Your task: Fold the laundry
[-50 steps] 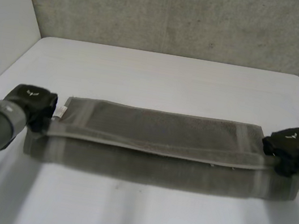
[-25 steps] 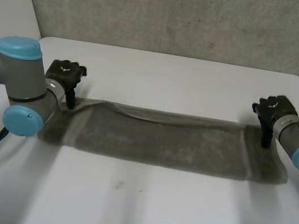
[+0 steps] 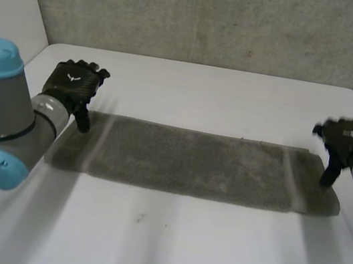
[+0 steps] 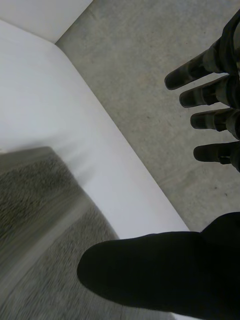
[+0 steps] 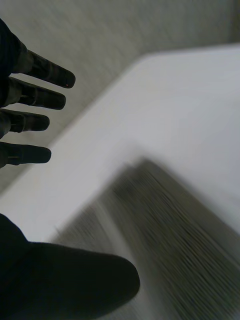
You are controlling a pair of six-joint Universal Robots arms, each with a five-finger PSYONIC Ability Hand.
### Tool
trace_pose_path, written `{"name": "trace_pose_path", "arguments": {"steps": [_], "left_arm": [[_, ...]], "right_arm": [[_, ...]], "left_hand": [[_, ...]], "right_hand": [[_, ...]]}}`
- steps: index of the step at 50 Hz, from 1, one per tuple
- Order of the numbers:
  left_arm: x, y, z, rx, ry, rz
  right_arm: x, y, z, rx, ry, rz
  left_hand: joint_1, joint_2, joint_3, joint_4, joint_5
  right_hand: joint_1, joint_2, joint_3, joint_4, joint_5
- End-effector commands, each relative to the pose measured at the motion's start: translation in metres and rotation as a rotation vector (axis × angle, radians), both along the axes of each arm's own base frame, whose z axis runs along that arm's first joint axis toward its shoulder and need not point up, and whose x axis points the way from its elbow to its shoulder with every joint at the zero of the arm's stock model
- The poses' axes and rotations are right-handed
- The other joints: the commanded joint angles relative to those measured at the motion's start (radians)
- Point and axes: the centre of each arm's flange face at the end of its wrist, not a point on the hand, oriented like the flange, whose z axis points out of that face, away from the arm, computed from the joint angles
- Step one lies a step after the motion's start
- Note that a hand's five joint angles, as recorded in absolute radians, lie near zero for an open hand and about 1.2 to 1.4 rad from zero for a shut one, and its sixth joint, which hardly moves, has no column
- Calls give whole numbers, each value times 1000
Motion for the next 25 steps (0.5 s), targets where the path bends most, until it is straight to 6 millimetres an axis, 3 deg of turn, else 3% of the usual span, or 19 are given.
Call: {"name": "trace_pose_path", "arguments": {"steps": [1,5,16,18,19,21,25], "left_arm": [[3,21,-11,-76,33,-11],[4,22,-10,-103,42,-10],[4,21,-10,-108,44,-7],[5,22,-10,-106,43,-5],[5,22,-10,-106,43,-5],[4,22,-10,-106,43,-8],[4,23,-12,-102,42,-7]], "right_arm": [[-18,21,-37,160,-29,7],[-23,21,-53,189,-42,9],[-28,8,-70,122,-32,-2],[-28,6,-77,131,-32,-2],[-28,6,-77,131,-32,-2],[-30,2,-81,123,-25,-6],[-39,-5,-79,94,-2,-42]], "left_hand": [[-3,8,7,6,-25],[-3,8,7,6,-25],[-3,8,7,6,-25],[-3,8,7,6,-25],[-3,8,7,6,-25],[-3,8,7,6,-25],[-3,8,7,6,-25]], "right_hand": [[220,201,218,197,184],[253,234,250,229,217],[444,425,441,420,408],[736,716,733,712,699],[737,718,734,714,701],[1183,1164,1180,1159,1147],[1186,1166,1183,1162,1149]]}}
